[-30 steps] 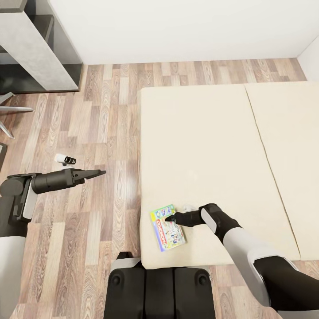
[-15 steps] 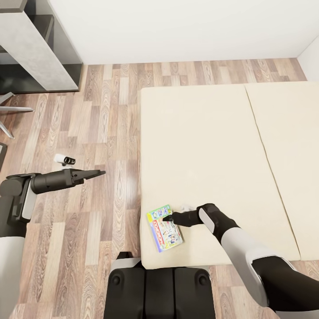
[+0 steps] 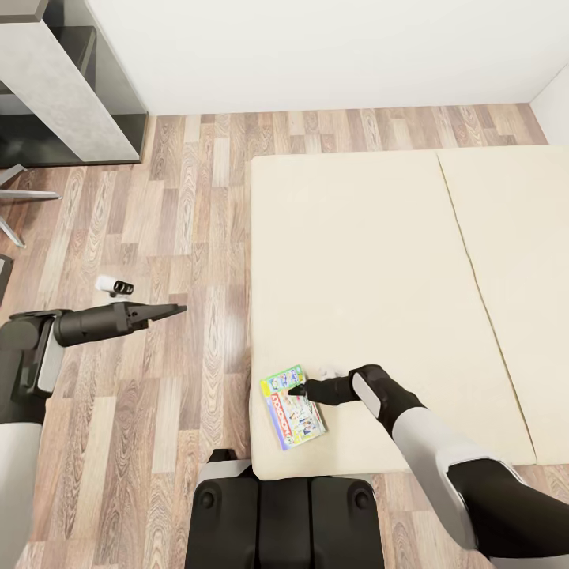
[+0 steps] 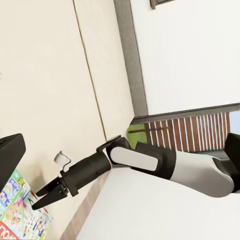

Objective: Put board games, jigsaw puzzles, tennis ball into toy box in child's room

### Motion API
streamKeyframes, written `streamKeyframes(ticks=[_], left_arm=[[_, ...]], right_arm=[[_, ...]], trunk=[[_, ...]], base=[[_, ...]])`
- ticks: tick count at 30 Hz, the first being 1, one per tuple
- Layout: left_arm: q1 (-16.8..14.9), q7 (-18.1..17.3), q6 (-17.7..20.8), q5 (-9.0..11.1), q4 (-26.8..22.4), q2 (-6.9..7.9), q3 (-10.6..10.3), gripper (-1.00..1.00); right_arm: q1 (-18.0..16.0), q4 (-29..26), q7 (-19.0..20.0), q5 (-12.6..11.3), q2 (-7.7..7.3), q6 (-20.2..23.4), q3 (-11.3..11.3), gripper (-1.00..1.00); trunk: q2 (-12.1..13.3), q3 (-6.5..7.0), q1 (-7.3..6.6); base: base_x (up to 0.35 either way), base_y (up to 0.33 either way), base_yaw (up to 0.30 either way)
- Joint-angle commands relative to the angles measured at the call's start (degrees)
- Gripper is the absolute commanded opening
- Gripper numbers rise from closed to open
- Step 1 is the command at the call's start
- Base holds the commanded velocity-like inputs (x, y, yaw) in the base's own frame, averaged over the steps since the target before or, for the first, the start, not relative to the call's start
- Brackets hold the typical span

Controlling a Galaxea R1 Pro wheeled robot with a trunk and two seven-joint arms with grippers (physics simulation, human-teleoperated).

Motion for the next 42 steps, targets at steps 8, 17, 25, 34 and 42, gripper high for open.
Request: streamKeyframes(ticks=[8,17,25,34,42], left_arm=[[1.9,2.9,0.3,0.0,0.0,0.29,0.1,1.0],[3.3,4.7,-0.6,-0.1,0.0,0.97,0.4,1.0],[2.2,5.7,-0.1,0.5,2.6,0.62,3.0,1.0],[2.1,6.2,-0.6,0.3,2.8,0.63,5.8,1.0],[2.1,6.3,-0.7,0.2,2.7,0.57,7.9,1.0]], right_arm=[[2.8,-0.3,-0.1,-0.5,-0.72,-5.4,0.3,1.0],[3.6,-0.1,-0.5,-0.4,-0.9,-7.8,0.3,1.0],[2.9,-0.9,0.5,-1.4,-0.37,-7.1,-0.4,1.0],[2.9,-3.5,0.4,-1.4,0.08,-6.6,-0.9,1.0],[2.9,-5.0,0.3,-1.4,0.23,-6.4,-1.0,1.0]], trunk=[[-0.1,-0.06,0.03],[-0.1,-0.06,0.03],[-0.1,-0.06,0.03],[-0.1,-0.06,0.03],[-0.1,-0.06,0.03]], base=[[0.0,0.0,0.0],[0.0,0.0,0.0],[0.0,0.0,0.0],[0.0,0.0,0.0],[0.0,0.0,0.0]])
